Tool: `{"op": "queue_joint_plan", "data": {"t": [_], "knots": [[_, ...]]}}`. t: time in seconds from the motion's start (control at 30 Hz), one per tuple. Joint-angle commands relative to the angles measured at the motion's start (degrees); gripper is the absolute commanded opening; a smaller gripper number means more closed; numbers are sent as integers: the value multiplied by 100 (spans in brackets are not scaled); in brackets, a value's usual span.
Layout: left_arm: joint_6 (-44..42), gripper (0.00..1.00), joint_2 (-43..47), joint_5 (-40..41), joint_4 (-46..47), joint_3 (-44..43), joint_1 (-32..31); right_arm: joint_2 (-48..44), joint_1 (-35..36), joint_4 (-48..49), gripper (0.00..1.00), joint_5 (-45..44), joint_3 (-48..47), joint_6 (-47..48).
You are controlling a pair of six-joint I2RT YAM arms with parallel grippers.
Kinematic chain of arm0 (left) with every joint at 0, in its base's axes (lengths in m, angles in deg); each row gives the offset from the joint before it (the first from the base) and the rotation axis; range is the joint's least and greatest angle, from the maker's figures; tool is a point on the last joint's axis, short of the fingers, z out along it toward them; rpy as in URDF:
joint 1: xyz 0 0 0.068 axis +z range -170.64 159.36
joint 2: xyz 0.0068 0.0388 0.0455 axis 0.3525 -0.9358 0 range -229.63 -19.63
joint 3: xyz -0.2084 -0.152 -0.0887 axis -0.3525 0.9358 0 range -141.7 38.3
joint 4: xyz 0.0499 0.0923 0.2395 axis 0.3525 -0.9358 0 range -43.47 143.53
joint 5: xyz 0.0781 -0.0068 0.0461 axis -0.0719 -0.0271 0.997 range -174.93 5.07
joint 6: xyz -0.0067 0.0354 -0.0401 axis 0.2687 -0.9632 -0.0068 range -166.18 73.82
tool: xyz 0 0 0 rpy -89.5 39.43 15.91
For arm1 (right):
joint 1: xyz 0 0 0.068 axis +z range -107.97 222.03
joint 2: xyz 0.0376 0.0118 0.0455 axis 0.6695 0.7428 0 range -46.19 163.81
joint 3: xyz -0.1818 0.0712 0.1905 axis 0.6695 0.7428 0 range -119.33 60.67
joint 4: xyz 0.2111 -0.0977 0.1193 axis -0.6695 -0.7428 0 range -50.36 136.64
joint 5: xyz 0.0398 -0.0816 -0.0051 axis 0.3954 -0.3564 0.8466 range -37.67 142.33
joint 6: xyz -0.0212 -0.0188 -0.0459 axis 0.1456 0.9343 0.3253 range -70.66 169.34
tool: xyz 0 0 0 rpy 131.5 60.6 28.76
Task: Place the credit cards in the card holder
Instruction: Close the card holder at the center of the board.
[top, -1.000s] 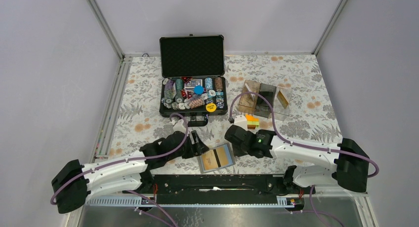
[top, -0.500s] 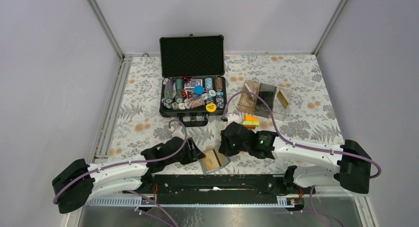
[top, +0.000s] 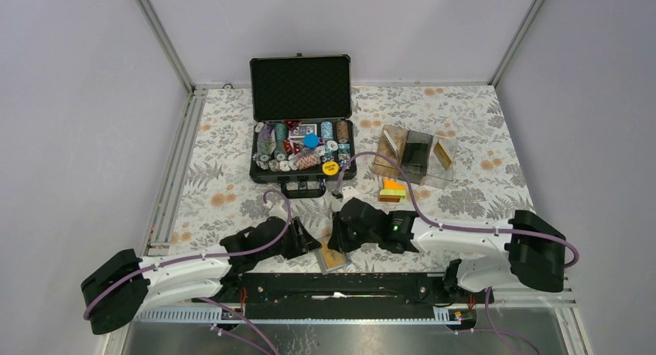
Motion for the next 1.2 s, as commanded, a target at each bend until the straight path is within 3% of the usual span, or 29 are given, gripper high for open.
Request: {"op": "queue_joint_plan", "data": {"t": [0.0,0.3,0.47,0.67,0.87,0.97,1.03,1.17], "knots": [[30,41,165,118,96,44,34,302,134,406,0,53,92,-179],[-302,44,1212,483,-1674,-333,433,871,296,872,0,67,-56,-215],[-445,47,1751,382,-2178,-381,771,1246,357,1040,1,231,-207,-194],[-543,49,1827,202,-2214,-428,902,1515,446,1138,21,391,-366,-109],[-690,55,1600,-3,-1997,-519,977,1147,488,930,46,577,-580,129],[-784,61,1515,-61,-1833,-583,997,813,486,791,63,720,-644,313],[-959,71,1438,-95,-1771,-668,999,536,479,627,74,598,-642,465],[-1154,81,1313,-40,-1833,-870,1001,-121,454,-13,83,163,-656,829]]}}
